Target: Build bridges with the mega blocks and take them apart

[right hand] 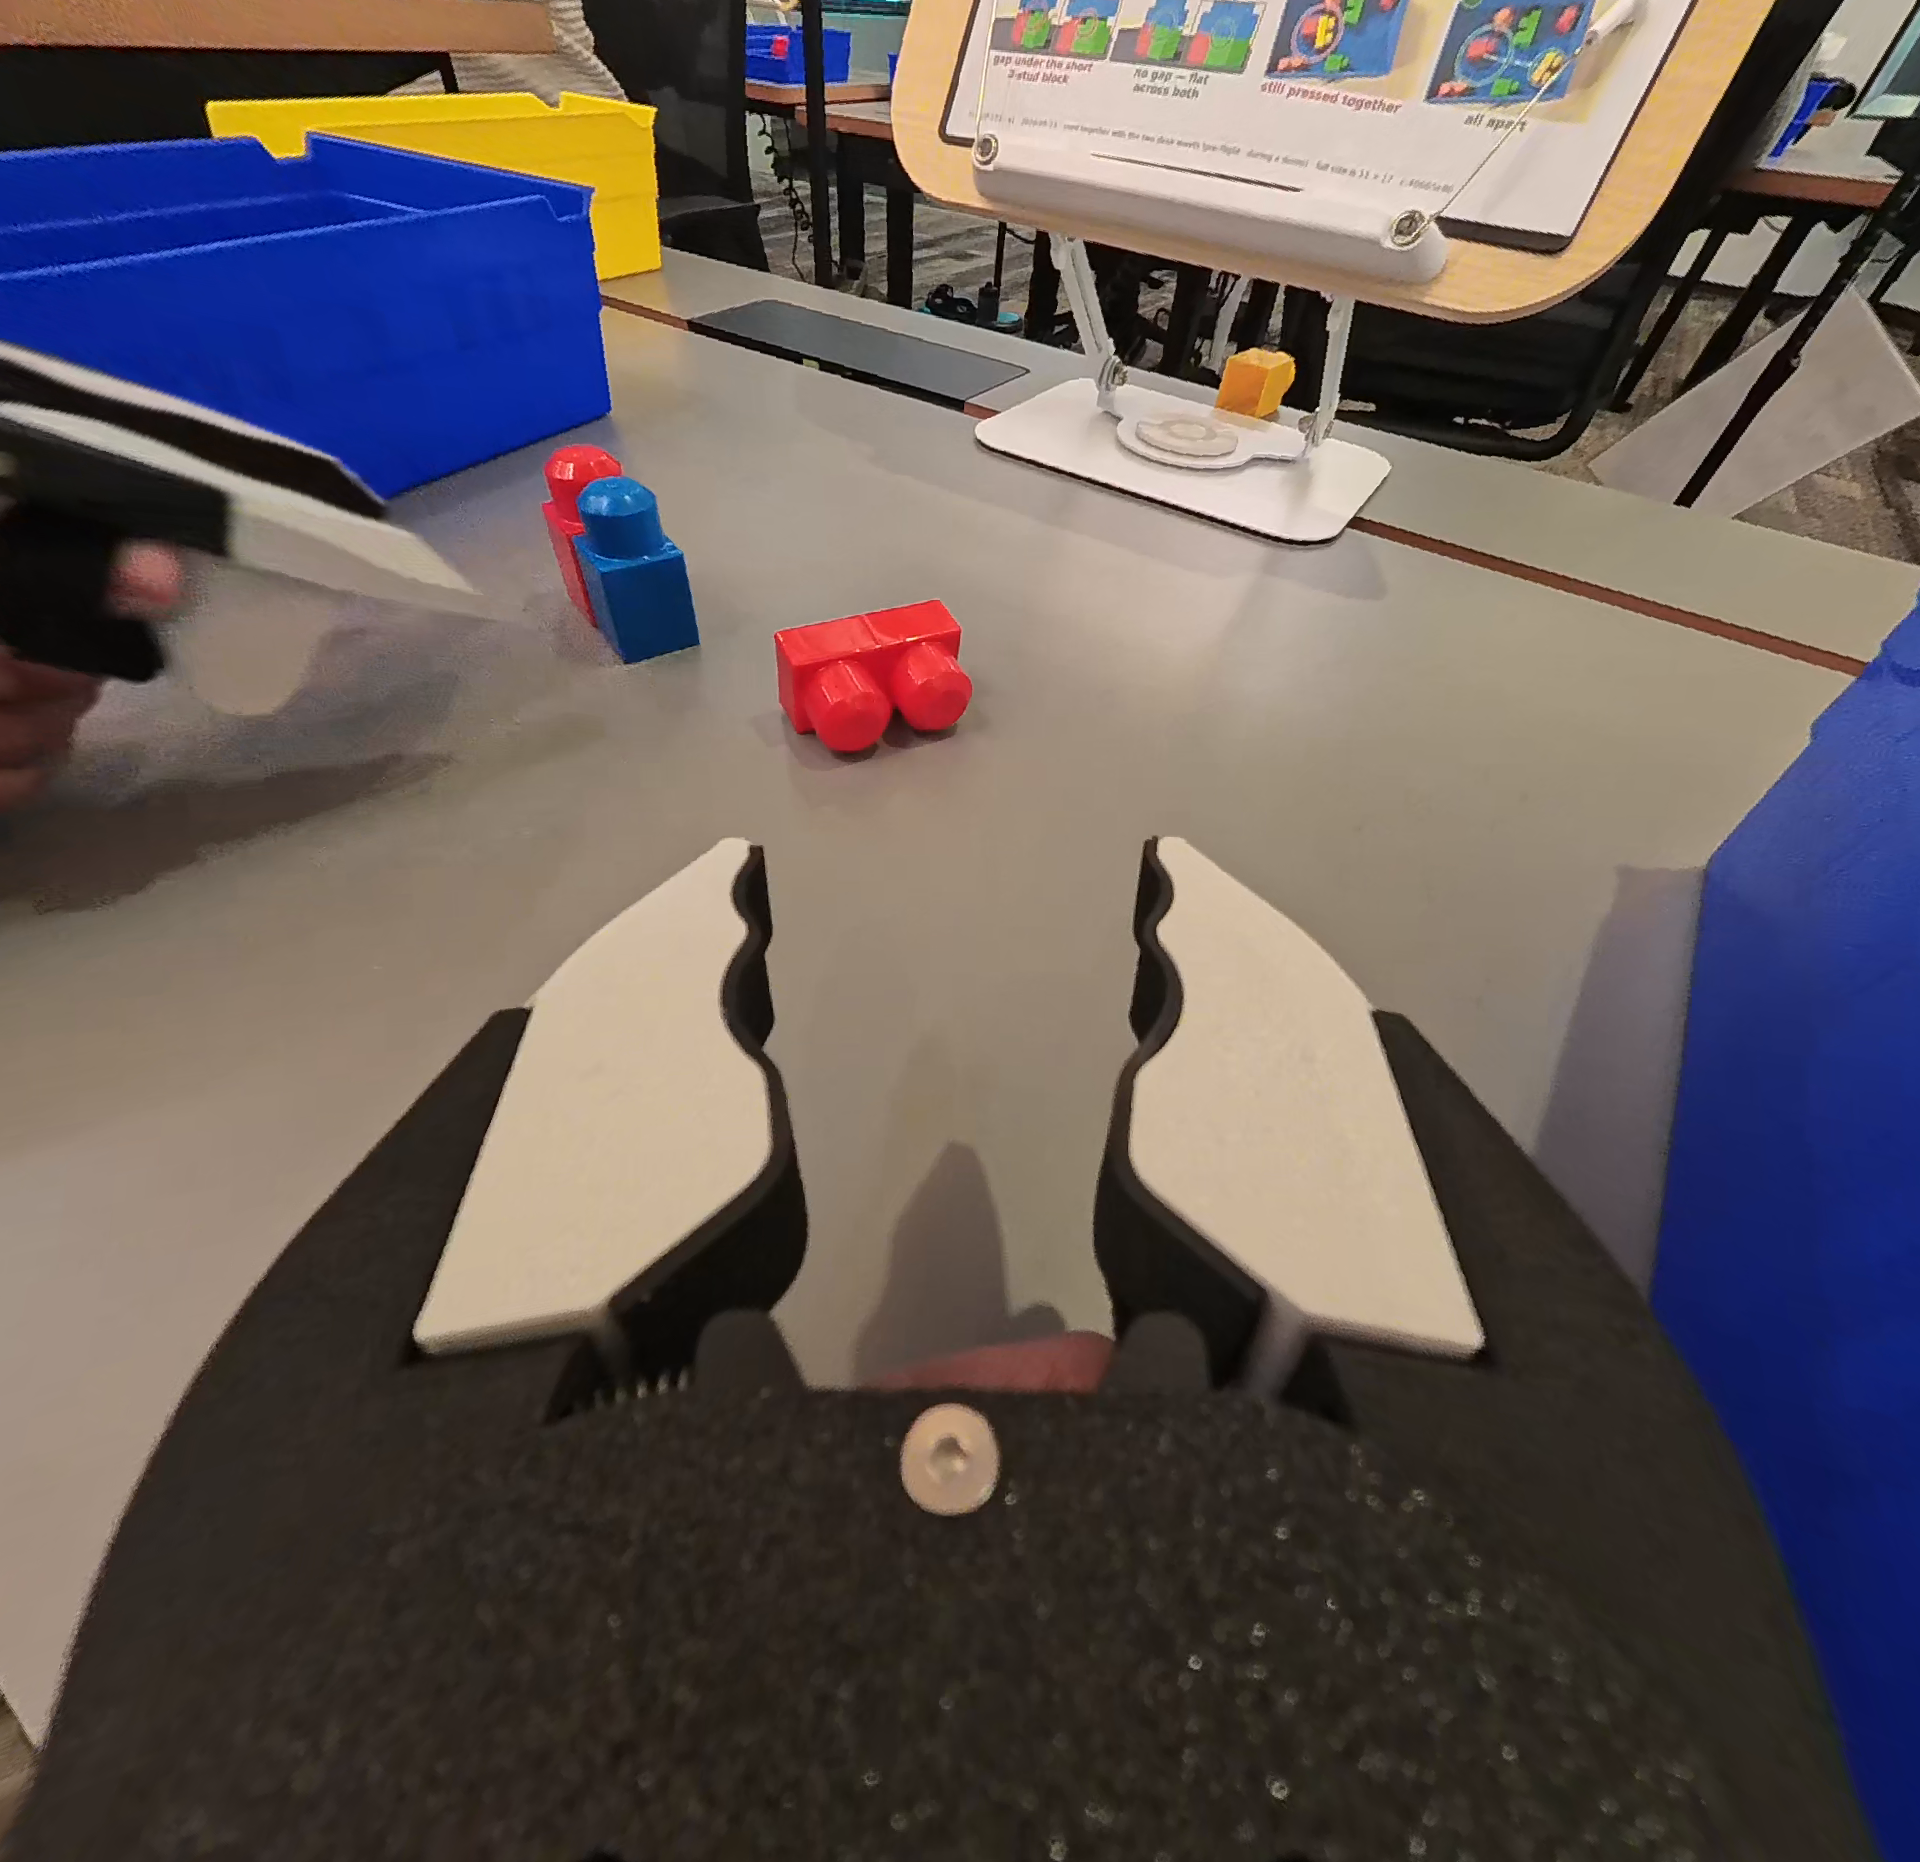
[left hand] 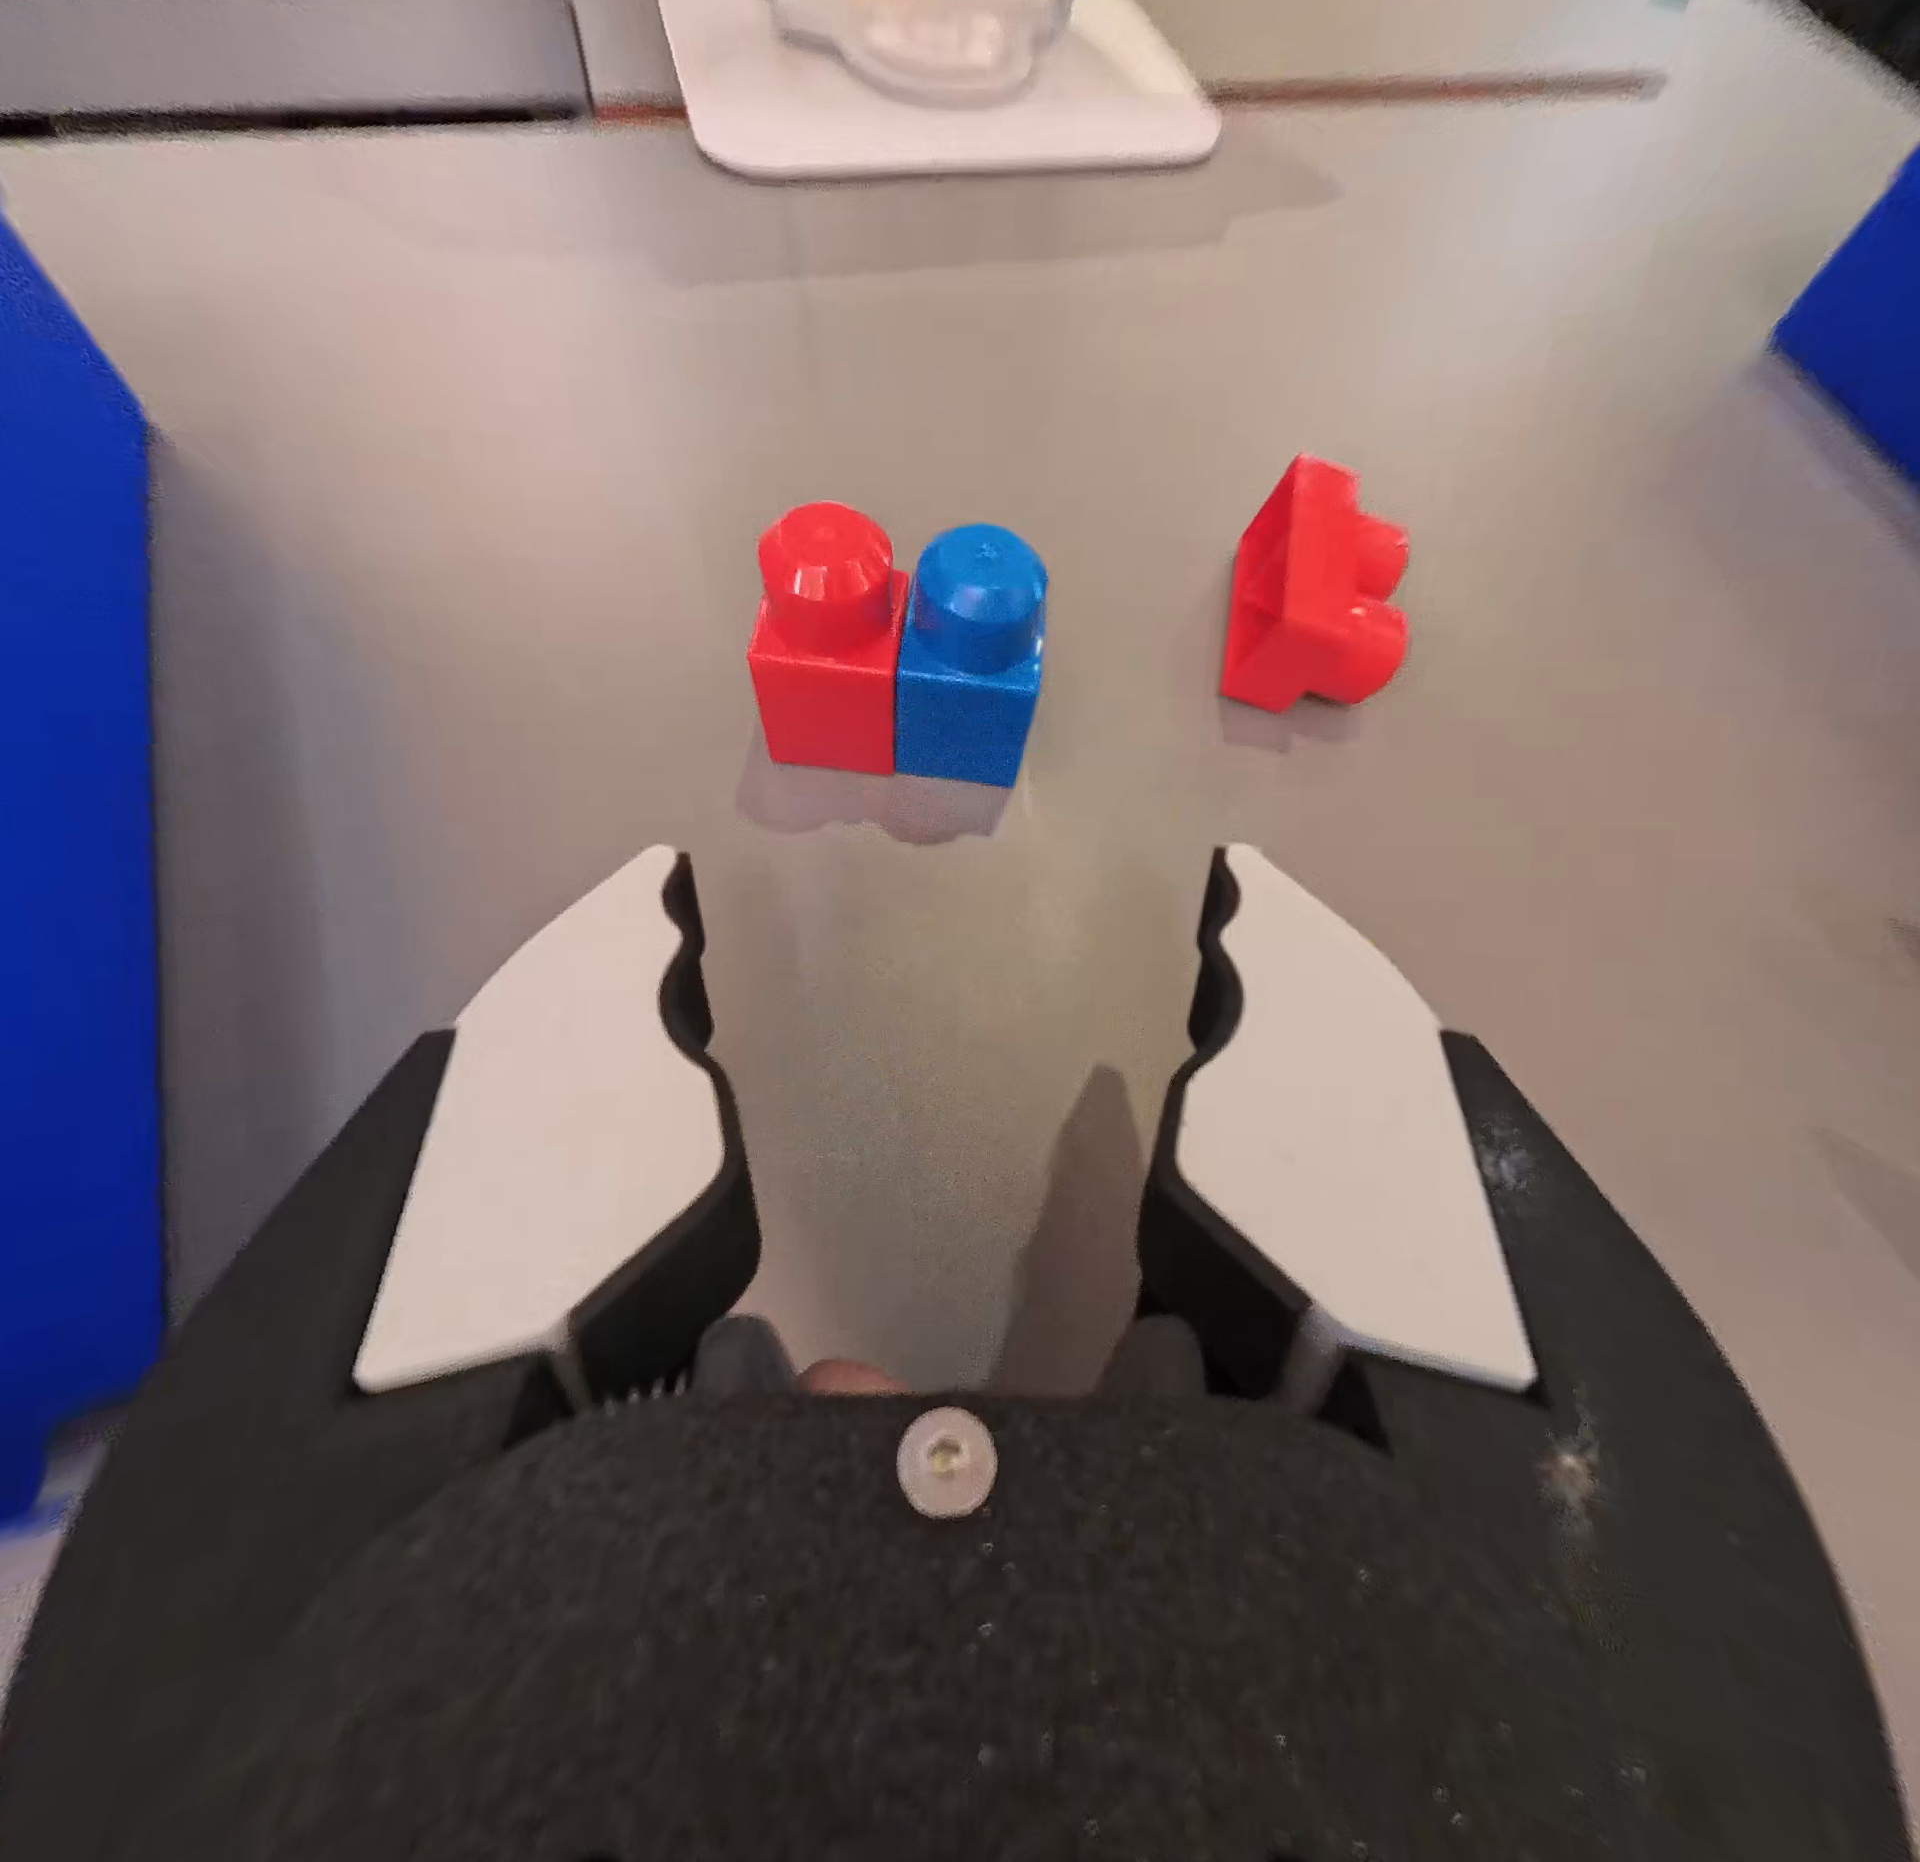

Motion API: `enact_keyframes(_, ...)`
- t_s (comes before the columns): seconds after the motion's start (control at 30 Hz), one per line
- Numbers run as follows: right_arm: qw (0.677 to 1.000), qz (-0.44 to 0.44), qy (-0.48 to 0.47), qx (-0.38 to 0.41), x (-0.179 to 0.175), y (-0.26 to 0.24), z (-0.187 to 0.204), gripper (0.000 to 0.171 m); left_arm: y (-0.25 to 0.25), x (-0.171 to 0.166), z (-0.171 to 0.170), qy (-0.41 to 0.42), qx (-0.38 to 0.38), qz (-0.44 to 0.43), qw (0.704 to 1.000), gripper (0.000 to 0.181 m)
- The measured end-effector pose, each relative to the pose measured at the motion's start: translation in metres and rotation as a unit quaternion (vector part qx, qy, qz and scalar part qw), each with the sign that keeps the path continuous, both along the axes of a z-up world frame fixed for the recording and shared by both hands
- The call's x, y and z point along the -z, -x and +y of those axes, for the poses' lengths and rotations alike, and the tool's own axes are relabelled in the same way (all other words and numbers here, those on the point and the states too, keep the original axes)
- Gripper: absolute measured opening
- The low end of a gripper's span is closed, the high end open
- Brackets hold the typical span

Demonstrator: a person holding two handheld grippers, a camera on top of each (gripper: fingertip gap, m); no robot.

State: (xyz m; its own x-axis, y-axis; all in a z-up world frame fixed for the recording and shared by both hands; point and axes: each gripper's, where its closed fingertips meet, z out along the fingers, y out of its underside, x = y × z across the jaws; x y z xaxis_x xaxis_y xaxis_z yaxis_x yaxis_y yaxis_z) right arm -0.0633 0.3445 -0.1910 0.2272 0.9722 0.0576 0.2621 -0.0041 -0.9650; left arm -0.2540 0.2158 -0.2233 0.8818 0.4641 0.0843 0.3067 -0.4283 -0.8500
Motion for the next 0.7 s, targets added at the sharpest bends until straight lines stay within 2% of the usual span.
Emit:
enact_keyframes(0.13,1.0,-0.004,0.013,0.006,0.002,0.001,0.0,0.068,-0.012,-0.013,-0.038,-0.04,-0.041,0.068,0.996,0.087)
enact_keyframes(0.23,0.999,-0.022,0.02,0.011,0.007,0.002,-0.001,0.071,-0.016,-0.02,-0.051,-0.037,-0.056,0.112,0.991,0.084)
enact_keyframes(0.4,0.998,-0.056,0.036,0.008,0.015,0.006,-0.012,0.084,-0.029,-0.02,-0.042,-0.062,-0.028,0.053,0.996,0.086)
enact_keyframes(0.7,0.996,-0.077,0.045,0.005,0.023,0.012,-0.024,0.091,-0.032,-0.018,-0.046,-0.062,-0.012,0.051,0.997,0.084)
